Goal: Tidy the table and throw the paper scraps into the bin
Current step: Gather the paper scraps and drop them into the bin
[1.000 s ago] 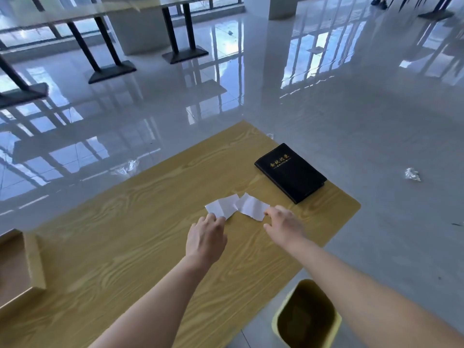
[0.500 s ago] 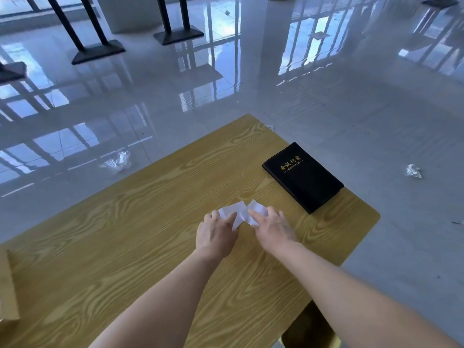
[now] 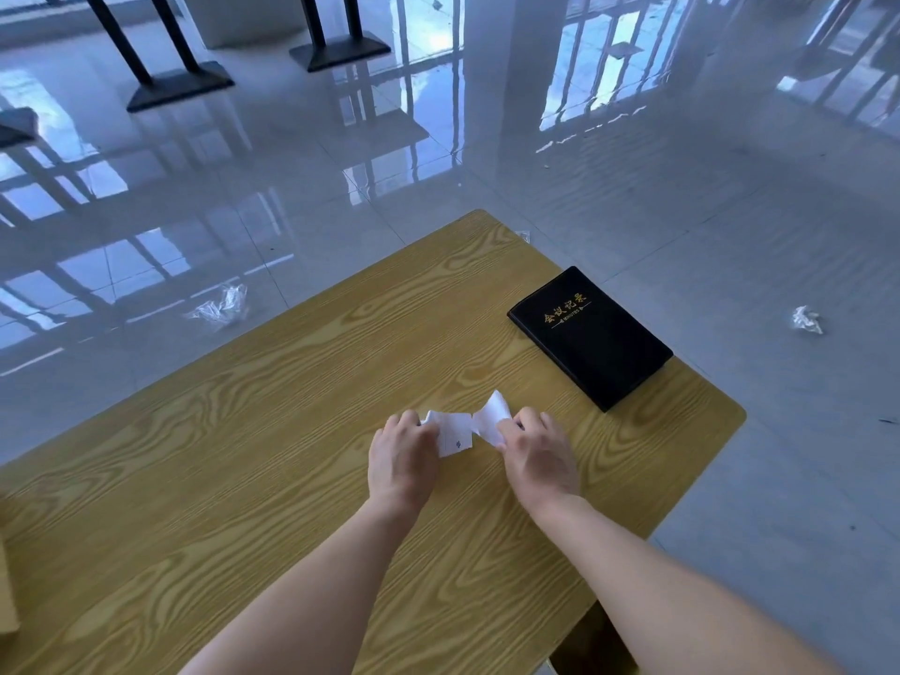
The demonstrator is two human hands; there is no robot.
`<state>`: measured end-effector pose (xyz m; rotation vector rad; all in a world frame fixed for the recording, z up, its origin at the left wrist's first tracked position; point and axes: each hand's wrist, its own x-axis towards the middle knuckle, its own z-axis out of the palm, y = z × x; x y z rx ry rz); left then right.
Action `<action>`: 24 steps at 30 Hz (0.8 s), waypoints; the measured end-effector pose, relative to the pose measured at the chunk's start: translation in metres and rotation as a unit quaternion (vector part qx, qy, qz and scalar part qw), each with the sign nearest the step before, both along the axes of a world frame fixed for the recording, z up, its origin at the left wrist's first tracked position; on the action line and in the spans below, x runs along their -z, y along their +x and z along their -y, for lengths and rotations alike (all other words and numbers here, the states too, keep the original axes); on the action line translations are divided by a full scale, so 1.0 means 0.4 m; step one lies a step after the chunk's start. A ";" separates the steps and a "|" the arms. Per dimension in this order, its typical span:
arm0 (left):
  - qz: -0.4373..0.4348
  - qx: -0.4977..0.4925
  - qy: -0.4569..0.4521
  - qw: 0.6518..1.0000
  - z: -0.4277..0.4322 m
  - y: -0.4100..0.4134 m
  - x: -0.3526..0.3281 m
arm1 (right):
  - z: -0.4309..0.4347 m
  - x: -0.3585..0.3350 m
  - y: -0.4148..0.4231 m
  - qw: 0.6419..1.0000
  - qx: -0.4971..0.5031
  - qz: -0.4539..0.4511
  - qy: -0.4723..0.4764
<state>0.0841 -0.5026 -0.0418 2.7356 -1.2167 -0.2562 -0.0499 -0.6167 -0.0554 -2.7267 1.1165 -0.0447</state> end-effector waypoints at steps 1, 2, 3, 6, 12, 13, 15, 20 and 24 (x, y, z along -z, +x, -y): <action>-0.009 -0.004 -0.010 1.000 -0.002 0.000 0.002 | 0.001 -0.002 -0.003 1.000 0.003 0.001 0.008; -0.016 -0.006 -0.020 1.000 -0.005 0.000 0.004 | 0.003 -0.005 -0.006 1.000 0.005 0.006 0.018; -0.023 -0.007 -0.030 0.999 -0.007 -0.002 0.004 | 0.003 -0.011 -0.010 1.000 0.008 0.012 0.027; -0.042 -0.009 -0.053 0.998 -0.011 -0.012 -0.003 | 0.005 -0.030 -0.028 0.999 0.018 0.024 0.038; -0.045 0.001 -0.061 0.997 -0.013 -0.046 -0.038 | 0.006 -0.062 -0.061 0.996 0.027 0.062 0.057; -0.046 0.001 -0.065 0.997 -0.013 -0.053 -0.045 | 0.007 -0.068 -0.066 0.996 0.025 0.067 0.060; -0.045 0.002 -0.075 0.996 -0.012 -0.063 -0.059 | 0.008 -0.079 -0.077 0.995 0.024 0.075 0.063; -0.050 0.004 -0.101 0.994 -0.012 -0.091 -0.092 | 0.005 -0.106 -0.113 0.993 0.033 0.096 0.053; -0.060 0.012 -0.109 0.992 -0.011 -0.121 -0.120 | 0.005 -0.134 -0.153 0.990 0.054 0.116 0.055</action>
